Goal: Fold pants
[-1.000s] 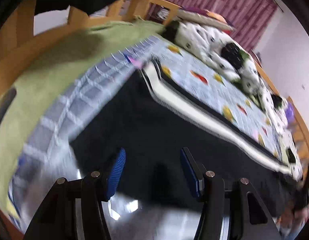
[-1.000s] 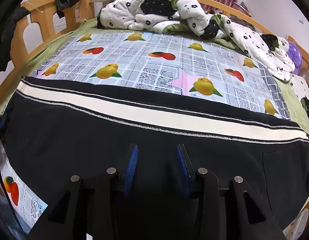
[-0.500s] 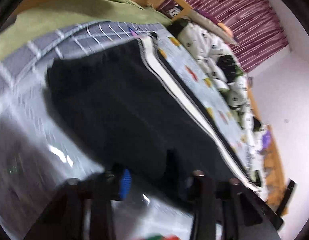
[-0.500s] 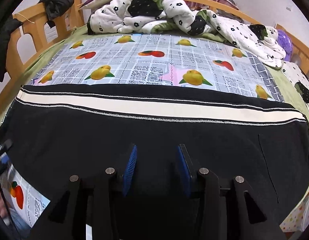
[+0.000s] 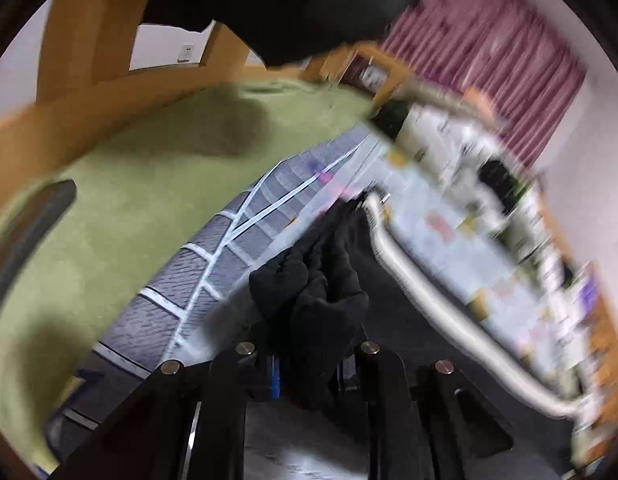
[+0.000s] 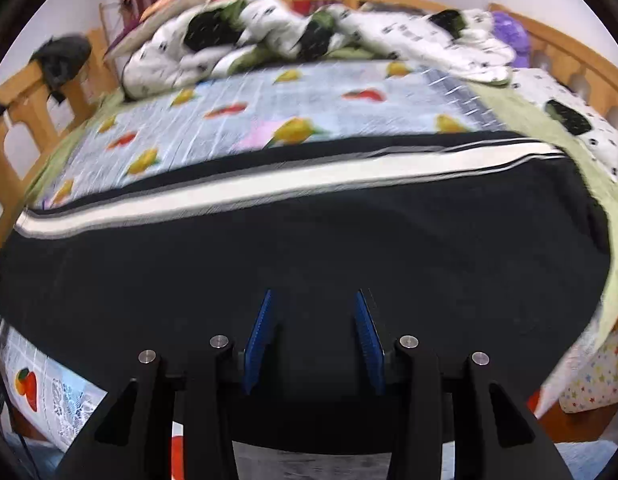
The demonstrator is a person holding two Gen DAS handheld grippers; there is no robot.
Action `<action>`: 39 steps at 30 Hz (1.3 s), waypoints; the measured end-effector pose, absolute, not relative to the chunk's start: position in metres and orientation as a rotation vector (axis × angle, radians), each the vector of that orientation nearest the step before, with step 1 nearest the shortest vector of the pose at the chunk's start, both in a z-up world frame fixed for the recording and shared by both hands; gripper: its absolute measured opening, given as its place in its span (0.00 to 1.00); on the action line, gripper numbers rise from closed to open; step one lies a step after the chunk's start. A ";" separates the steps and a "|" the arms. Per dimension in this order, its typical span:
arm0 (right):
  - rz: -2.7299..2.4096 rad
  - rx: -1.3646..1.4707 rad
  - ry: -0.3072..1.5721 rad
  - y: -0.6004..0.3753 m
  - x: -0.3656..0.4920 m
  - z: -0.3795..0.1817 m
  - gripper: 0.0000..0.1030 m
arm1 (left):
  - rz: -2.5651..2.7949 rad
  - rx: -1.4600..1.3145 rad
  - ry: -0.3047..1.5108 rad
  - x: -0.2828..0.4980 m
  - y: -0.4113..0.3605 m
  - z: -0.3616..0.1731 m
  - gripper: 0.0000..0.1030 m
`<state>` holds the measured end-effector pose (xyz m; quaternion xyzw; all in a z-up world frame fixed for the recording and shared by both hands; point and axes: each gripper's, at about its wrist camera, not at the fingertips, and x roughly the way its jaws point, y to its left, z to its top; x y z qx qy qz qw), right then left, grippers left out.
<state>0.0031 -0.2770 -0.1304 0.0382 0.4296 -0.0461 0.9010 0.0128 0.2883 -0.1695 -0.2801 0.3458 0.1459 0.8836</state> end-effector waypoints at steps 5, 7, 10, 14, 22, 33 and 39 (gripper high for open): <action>-0.131 0.129 0.876 -0.330 -0.009 -0.112 0.41 | 0.385 -0.615 0.792 0.019 0.286 -0.181 0.27; -0.161 0.137 0.862 -0.357 -0.013 -0.101 0.42 | 0.439 -0.545 0.821 0.019 0.279 -0.174 0.30; -0.222 0.114 0.826 -0.403 -0.016 -0.083 0.58 | 0.474 -0.456 0.840 0.016 0.266 -0.169 0.31; -0.328 0.102 0.804 -0.471 -0.016 -0.072 0.62 | 0.437 -0.480 0.841 0.002 0.257 -0.172 0.51; -0.360 0.423 0.892 -0.589 0.004 -0.138 0.62 | 0.460 -0.442 0.823 0.002 0.251 -0.176 0.51; -0.350 0.440 0.856 -0.608 0.027 -0.160 0.17 | 0.564 -0.390 0.875 0.000 0.248 -0.168 0.51; -0.425 0.123 0.858 -0.578 0.006 -0.124 0.45 | 0.573 -0.261 0.814 -0.017 0.237 -0.140 0.51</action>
